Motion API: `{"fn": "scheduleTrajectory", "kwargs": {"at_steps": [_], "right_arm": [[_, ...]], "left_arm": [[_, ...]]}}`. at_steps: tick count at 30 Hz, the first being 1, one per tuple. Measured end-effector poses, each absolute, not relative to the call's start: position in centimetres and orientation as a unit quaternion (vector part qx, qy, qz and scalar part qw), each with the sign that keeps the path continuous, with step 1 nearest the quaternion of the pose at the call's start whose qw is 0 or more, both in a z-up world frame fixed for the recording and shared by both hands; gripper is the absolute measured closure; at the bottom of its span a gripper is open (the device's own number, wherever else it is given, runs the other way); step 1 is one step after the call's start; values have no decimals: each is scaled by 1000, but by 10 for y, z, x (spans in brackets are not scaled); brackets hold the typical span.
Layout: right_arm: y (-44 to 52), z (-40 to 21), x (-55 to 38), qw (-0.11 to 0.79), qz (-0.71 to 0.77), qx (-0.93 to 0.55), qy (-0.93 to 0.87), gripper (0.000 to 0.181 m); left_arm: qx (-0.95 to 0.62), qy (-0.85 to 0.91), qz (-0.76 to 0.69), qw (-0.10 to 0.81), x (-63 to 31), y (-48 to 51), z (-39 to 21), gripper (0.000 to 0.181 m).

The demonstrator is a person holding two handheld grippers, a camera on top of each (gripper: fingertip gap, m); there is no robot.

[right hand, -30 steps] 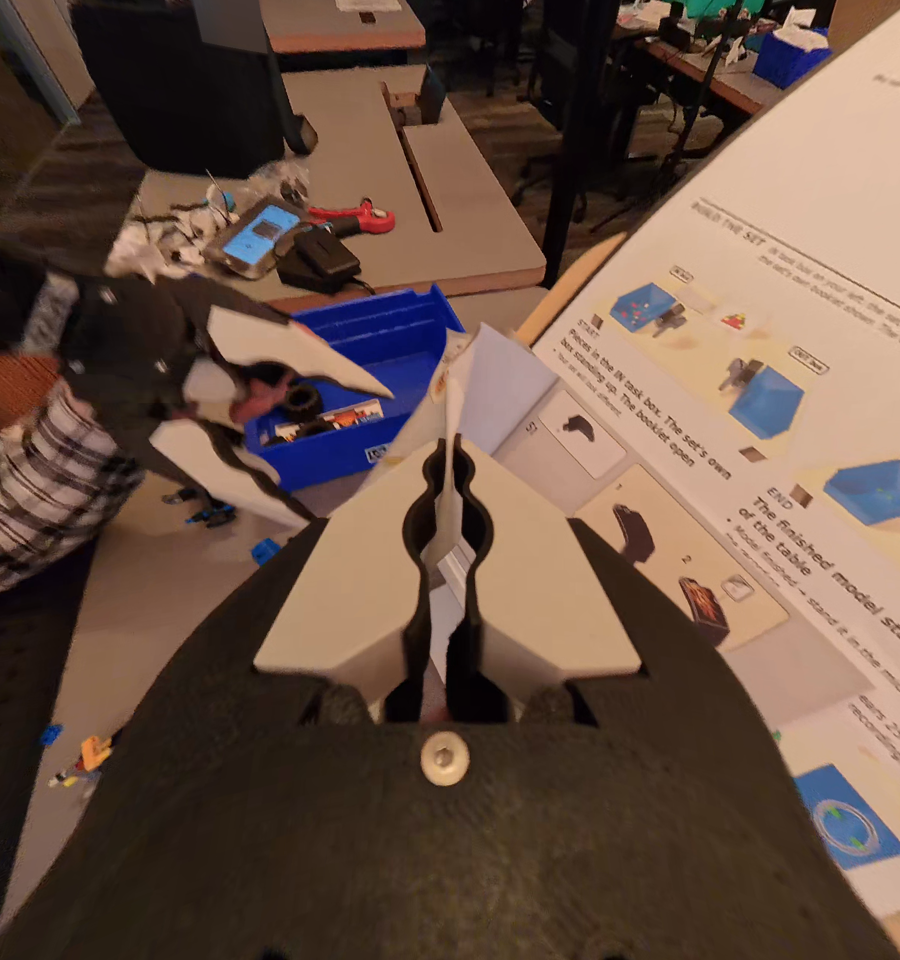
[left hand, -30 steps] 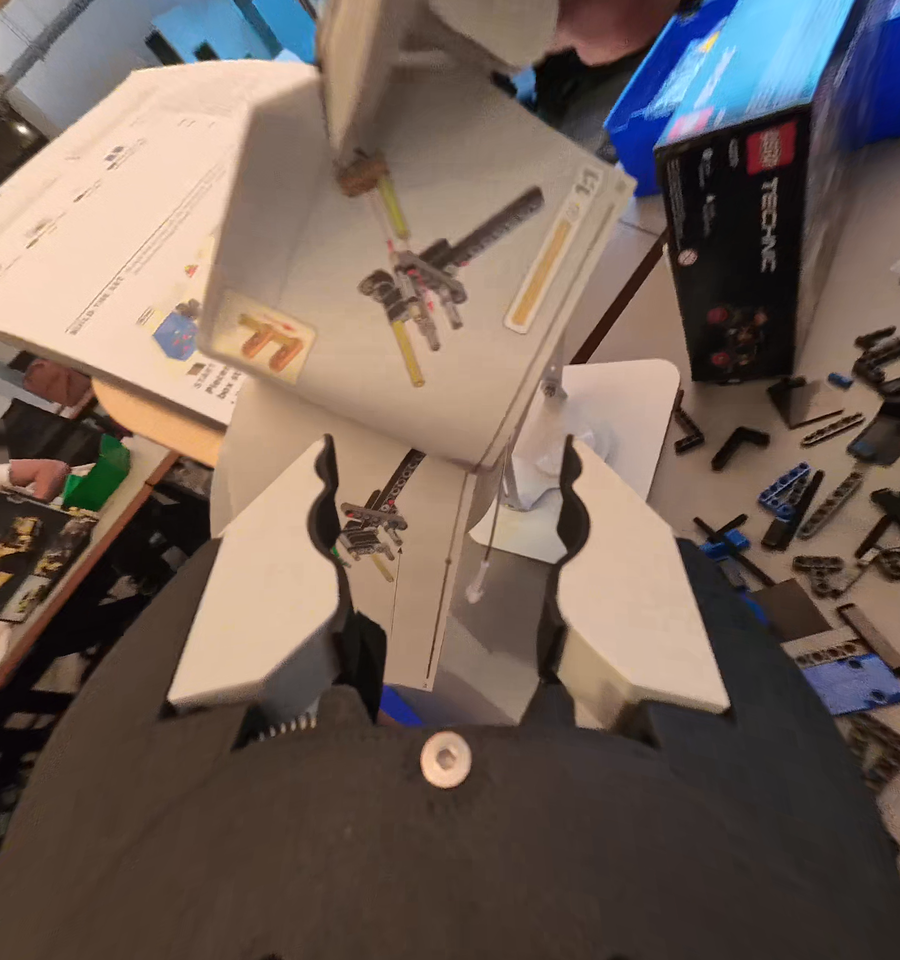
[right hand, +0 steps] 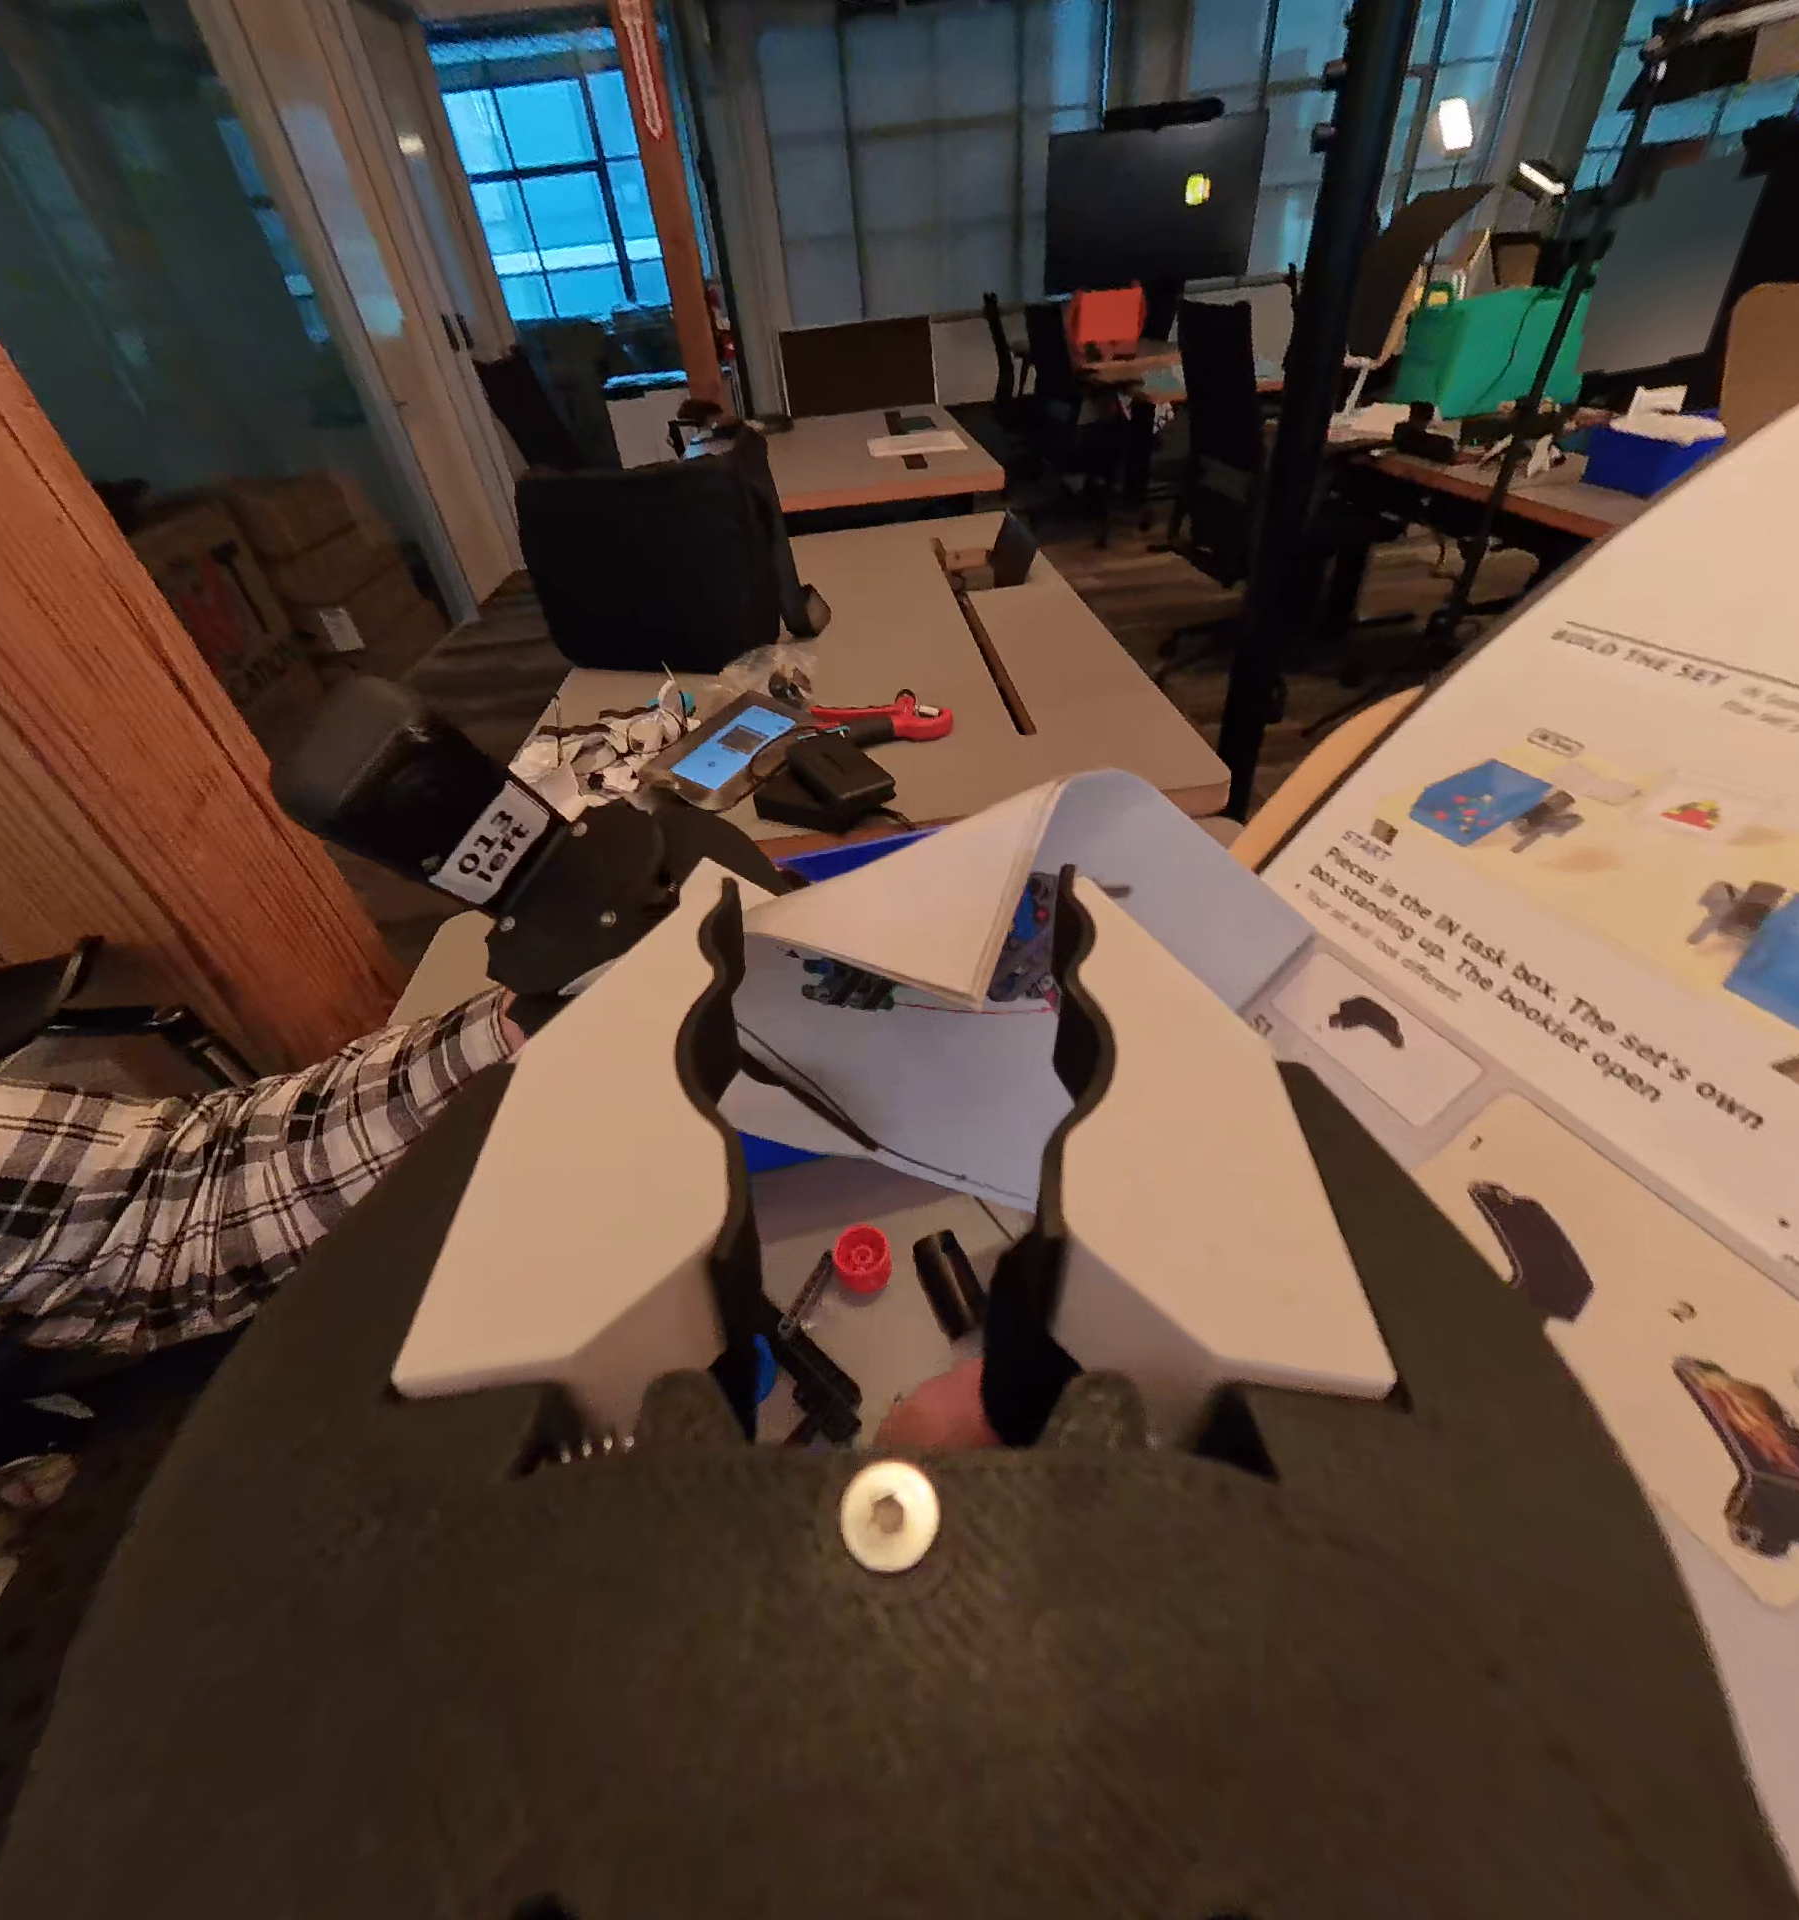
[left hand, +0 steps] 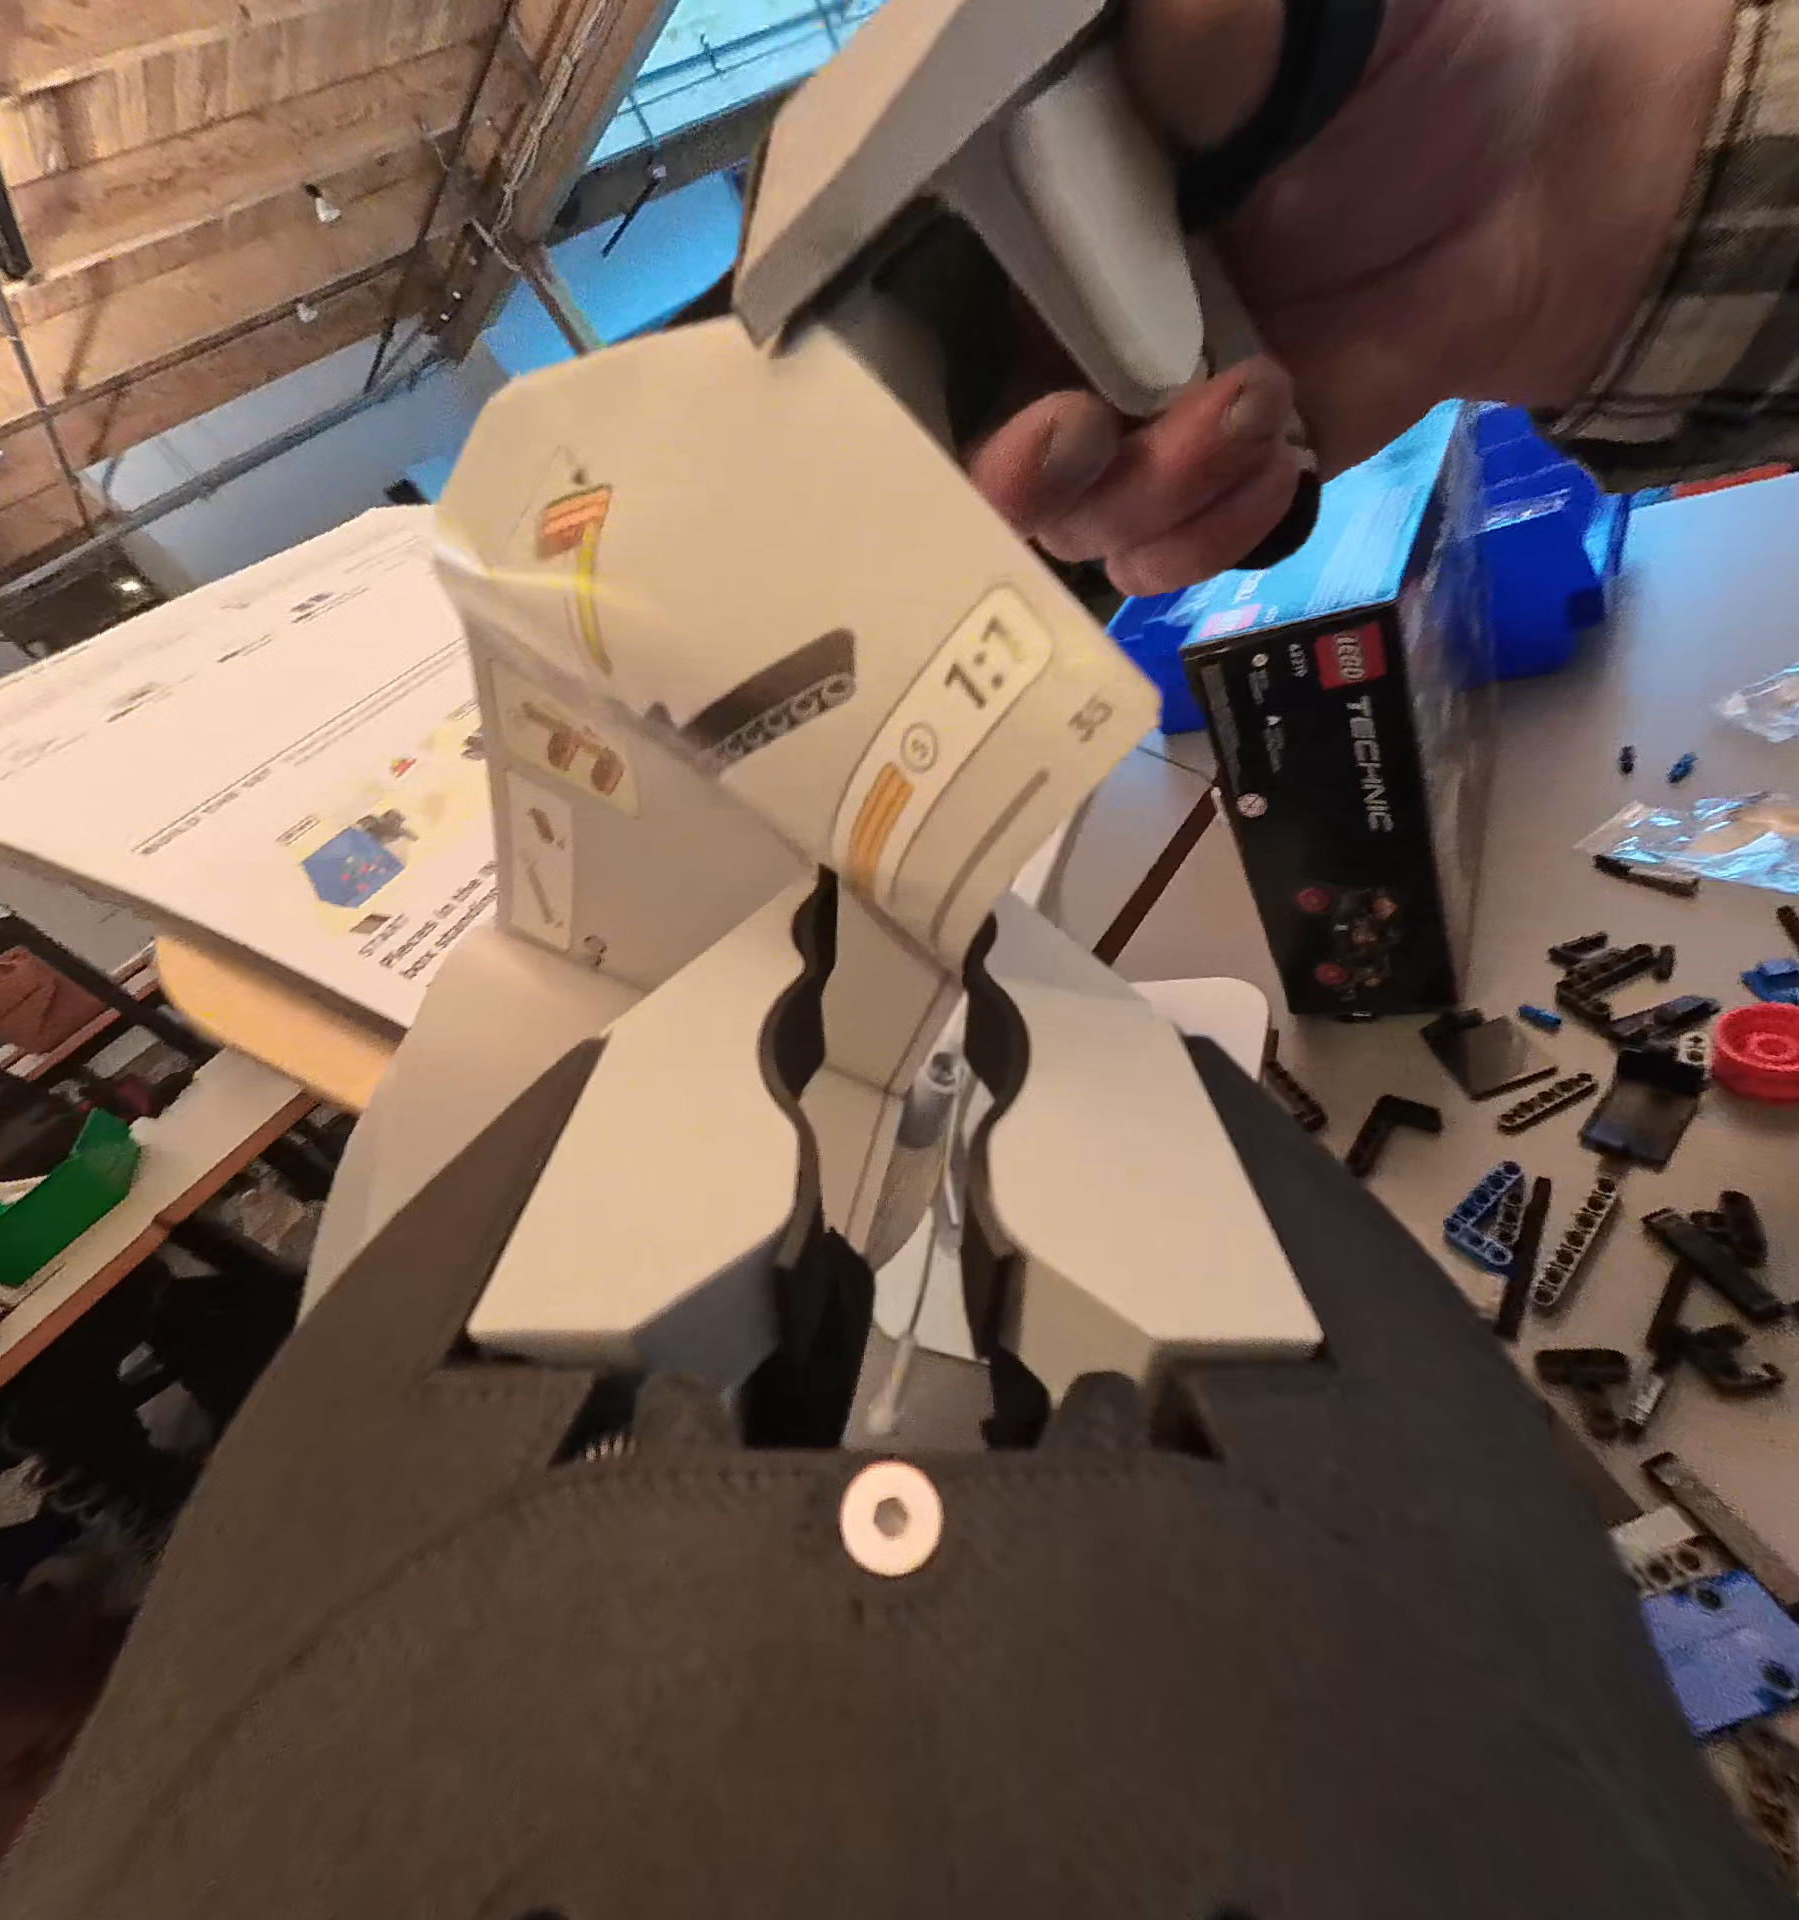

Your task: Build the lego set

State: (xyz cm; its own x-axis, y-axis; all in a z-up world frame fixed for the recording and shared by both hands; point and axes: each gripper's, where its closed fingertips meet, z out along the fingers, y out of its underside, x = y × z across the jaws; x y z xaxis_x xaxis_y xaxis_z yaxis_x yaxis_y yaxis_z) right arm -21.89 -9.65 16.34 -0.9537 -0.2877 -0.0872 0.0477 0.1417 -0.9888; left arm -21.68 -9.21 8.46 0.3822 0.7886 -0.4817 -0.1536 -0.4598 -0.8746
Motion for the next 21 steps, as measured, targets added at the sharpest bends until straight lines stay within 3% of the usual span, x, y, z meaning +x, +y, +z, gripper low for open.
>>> {"fn": "scheduleTrajectory", "kwargs": {"at_steps": [6, 11, 13, 21], "right_arm": [[-102, 149, -225, 84, -660, -69, 743, 133], [-110, 133, -225, 65, -659, -71, 746, 150], [-113, 129, -225, 57, -665, -69, 741, 165], [-118, 117, -225, 26, -668, -65, 741, 173]], "left_arm": [[-708, -199, 463, 494, -207, -64, 84, 134], [-684, -203, 419, 561, -199, -62, 96, 138], [-669, -211, 410, 583, -199, -67, 99, 143], [-626, -235, 356, 652, -198, -76, 109, 145]]}}
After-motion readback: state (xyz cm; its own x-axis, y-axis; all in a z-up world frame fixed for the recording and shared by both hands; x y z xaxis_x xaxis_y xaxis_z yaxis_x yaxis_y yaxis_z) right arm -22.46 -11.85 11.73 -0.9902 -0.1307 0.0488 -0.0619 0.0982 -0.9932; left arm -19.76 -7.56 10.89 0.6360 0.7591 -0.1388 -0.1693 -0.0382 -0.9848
